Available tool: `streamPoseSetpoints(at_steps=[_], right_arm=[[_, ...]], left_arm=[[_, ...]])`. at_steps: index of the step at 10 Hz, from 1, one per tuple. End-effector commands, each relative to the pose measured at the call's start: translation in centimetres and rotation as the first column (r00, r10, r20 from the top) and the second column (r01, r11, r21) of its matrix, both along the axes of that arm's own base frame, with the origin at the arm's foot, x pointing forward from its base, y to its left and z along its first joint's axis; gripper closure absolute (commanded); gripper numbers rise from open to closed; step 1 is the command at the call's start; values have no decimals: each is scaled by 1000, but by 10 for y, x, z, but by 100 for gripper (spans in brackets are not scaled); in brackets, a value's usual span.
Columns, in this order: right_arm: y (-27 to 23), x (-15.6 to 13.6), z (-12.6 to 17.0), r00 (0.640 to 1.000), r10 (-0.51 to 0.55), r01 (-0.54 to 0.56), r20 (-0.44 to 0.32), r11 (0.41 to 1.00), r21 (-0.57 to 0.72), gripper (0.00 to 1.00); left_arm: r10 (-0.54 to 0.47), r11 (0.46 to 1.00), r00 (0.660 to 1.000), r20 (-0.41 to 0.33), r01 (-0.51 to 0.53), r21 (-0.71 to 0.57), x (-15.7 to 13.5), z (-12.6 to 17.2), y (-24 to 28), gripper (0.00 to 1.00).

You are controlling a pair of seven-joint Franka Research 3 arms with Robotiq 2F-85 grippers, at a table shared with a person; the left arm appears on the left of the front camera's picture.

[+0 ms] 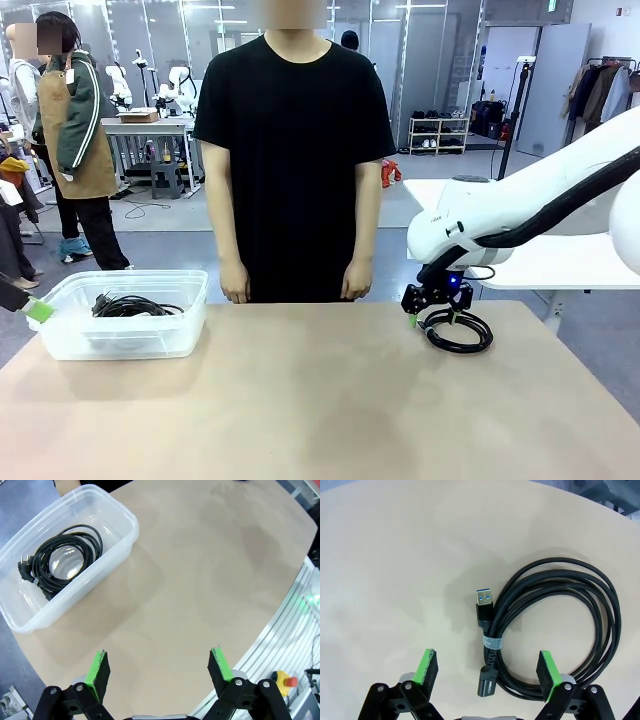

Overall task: Organize and store the cables.
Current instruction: Place the USB Extension Cable into the Organizing box.

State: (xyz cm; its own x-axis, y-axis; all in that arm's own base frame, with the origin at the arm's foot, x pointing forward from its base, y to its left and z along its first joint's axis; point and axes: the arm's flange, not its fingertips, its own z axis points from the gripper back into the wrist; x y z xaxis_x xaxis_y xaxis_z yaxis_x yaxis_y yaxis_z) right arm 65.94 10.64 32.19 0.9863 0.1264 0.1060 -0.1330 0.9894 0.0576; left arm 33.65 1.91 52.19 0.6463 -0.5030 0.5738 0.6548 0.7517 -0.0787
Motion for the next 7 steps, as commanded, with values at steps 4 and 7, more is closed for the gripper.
streamPoseSetpoints(at_steps=[4,7], right_arm=[[9,3,-17,999,-46,46,8,998,-47,0],[10,3,-14,999,-37,38,19,998,-44,73]], left_arm=[[23,1000,1000,4,-24,3,-1,1,-3,0],[23,1000,1000,4,-24,3,-1,1,-3,0]])
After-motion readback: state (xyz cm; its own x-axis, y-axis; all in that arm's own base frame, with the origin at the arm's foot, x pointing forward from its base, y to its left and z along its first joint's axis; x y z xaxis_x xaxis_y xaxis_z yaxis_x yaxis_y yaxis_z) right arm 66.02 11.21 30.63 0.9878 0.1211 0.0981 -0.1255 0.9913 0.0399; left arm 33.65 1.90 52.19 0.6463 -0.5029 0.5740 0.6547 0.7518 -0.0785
